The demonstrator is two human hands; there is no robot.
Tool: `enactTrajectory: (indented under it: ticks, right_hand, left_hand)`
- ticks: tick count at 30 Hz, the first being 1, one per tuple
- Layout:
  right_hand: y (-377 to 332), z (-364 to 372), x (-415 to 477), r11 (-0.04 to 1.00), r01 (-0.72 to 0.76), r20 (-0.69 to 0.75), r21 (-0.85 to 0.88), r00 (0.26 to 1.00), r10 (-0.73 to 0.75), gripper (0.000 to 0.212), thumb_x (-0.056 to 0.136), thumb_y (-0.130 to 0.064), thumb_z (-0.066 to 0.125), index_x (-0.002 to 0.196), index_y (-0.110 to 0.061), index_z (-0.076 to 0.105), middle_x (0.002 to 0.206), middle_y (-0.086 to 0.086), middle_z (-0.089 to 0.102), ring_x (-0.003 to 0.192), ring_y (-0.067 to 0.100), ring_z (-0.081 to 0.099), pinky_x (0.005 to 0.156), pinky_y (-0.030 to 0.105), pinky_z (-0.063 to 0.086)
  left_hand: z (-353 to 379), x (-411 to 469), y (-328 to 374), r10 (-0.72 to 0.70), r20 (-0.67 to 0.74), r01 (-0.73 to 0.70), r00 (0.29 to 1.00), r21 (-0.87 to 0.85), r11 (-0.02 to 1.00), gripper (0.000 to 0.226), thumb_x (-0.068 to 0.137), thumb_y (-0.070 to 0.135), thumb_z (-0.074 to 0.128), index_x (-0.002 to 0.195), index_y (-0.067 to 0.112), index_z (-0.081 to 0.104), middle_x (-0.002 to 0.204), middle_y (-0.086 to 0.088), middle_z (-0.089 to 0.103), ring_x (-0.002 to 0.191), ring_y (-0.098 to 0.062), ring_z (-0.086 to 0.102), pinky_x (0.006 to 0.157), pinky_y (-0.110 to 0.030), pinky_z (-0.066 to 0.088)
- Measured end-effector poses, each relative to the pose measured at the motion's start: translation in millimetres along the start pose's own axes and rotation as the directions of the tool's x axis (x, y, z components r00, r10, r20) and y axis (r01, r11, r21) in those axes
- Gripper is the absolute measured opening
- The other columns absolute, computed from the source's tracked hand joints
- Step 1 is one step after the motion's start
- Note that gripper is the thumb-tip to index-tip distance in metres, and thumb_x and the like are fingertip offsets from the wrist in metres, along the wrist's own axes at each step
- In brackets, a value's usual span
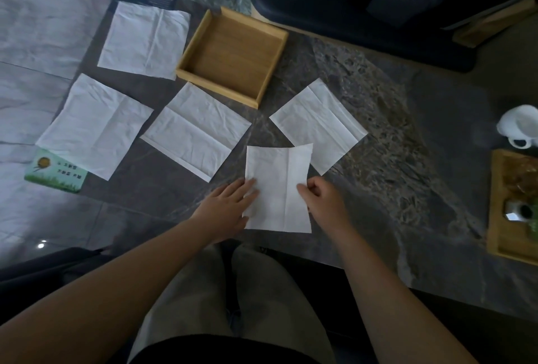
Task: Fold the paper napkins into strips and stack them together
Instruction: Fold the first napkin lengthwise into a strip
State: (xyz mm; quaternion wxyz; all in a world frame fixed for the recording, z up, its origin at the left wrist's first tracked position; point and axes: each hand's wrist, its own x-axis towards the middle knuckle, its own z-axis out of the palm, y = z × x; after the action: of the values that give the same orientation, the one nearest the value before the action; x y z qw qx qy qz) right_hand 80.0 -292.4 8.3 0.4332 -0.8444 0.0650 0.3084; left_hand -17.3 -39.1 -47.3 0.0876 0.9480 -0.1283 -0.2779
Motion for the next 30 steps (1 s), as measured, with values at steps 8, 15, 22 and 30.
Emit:
enactTrajectory:
  ticks: [8, 15, 22, 30]
  right_hand:
    - [-41, 35, 1, 0.990, 0.103, 0.143, -0.098, 0.986, -0.089, 0.019, 0.101, -0.041, 0.066, 0.091, -0.025, 0.063, 0.083, -0.004, 0.068, 0.076, 0.015, 0.066, 0.071, 0.035, 0.054]
    - [-57, 75, 12, 0.978, 0.090, 0.180, -0.190, 0.982, -0.055, 0.019, 0.103, -0.038, 0.065, 0.099, -0.020, 0.064, 0.087, -0.004, 0.070, 0.080, 0.015, 0.072, 0.080, 0.041, 0.066]
    - [-51, 96, 23, 0.972, 0.016, 0.132, -0.235, 0.991, 0.015, 0.020, 0.105, -0.038, 0.065, 0.099, -0.019, 0.065, 0.088, -0.004, 0.071, 0.077, 0.014, 0.074, 0.081, 0.042, 0.069]
    - [-47, 100, 26, 0.965, -0.009, 0.129, -0.262, 0.991, 0.045, 0.020, 0.107, -0.039, 0.063, 0.105, -0.020, 0.066, 0.091, -0.003, 0.072, 0.073, 0.014, 0.074, 0.075, 0.032, 0.067]
  left_hand:
    - [-7, 2, 0, 0.017, 0.028, -0.018, 0.999, 0.022, 1.000, 0.075, 0.105, 0.049, 0.042, 0.165, 0.030, 0.002, 0.174, 0.001, -0.009, 0.160, -0.025, -0.002, 0.128, -0.051, 0.015]
    - [-17, -2, 5, 0.025, 0.001, -0.025, 1.000, 0.067, 0.997, 0.061, 0.105, 0.050, 0.043, 0.158, 0.022, 0.034, 0.173, -0.007, 0.015, 0.160, -0.030, 0.008, 0.129, -0.052, 0.012]
    - [-7, -3, -2, 0.069, 0.002, -0.069, 0.998, 0.080, 0.994, 0.063, 0.105, 0.052, 0.042, 0.158, 0.019, 0.034, 0.173, -0.009, 0.014, 0.160, -0.031, 0.005, 0.128, -0.054, 0.014]
    - [-1, -9, -10, 0.076, -0.023, -0.076, 0.997, 0.016, 0.997, 0.073, 0.105, 0.048, 0.043, 0.165, 0.019, 0.012, 0.175, -0.007, 0.000, 0.160, -0.031, -0.005, 0.129, -0.051, 0.009]
